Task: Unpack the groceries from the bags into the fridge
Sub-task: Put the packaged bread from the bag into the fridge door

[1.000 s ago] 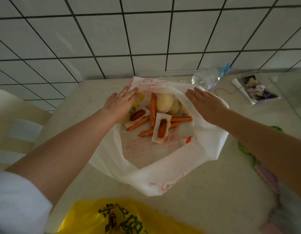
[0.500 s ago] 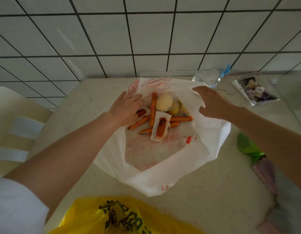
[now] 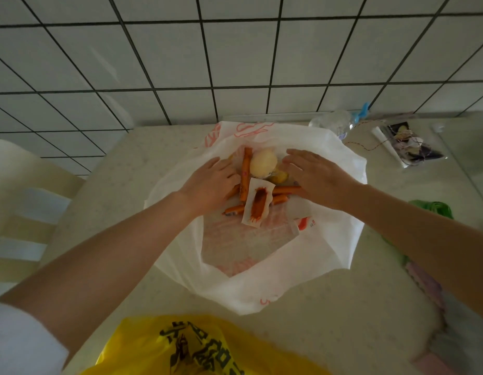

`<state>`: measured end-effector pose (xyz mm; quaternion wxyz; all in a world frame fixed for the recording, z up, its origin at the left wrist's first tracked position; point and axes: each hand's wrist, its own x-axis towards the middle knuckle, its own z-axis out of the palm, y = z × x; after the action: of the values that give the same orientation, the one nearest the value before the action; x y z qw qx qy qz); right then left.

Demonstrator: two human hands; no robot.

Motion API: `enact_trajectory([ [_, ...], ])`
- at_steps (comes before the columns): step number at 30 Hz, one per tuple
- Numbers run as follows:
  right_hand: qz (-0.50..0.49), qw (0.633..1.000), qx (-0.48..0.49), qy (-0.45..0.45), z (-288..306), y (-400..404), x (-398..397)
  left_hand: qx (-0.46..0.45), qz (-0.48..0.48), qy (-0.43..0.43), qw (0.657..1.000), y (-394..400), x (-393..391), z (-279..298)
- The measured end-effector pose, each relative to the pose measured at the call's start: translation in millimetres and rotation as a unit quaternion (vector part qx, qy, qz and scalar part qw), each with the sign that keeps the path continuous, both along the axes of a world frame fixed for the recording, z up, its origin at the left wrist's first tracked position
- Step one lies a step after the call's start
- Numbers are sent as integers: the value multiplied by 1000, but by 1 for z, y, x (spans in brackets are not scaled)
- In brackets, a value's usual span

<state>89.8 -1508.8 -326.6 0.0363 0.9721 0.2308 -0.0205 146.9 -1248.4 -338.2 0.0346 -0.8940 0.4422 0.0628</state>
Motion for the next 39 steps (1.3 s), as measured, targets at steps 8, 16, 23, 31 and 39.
enact_trajectory([
  [8, -102, 987, -120, 32, 0, -33, -5, 26, 14, -27, 999, 21, 5, 3],
  [16, -144, 977, -141, 74, 4, -52, 6, -1, 23, -30, 999, 8, 15, 2],
  [23, -164, 976, -119, 84, 1, -54, 13, -40, 7, -50, 998, -13, 21, 6],
  [31, -57, 997, -44, 8, -15, -29, 21, -138, 78, 41, 986, -68, 14, -7],
  [39, -97, 995, -23, 5, -26, -25, 25, -158, 187, 112, 963, -91, 21, -22],
])
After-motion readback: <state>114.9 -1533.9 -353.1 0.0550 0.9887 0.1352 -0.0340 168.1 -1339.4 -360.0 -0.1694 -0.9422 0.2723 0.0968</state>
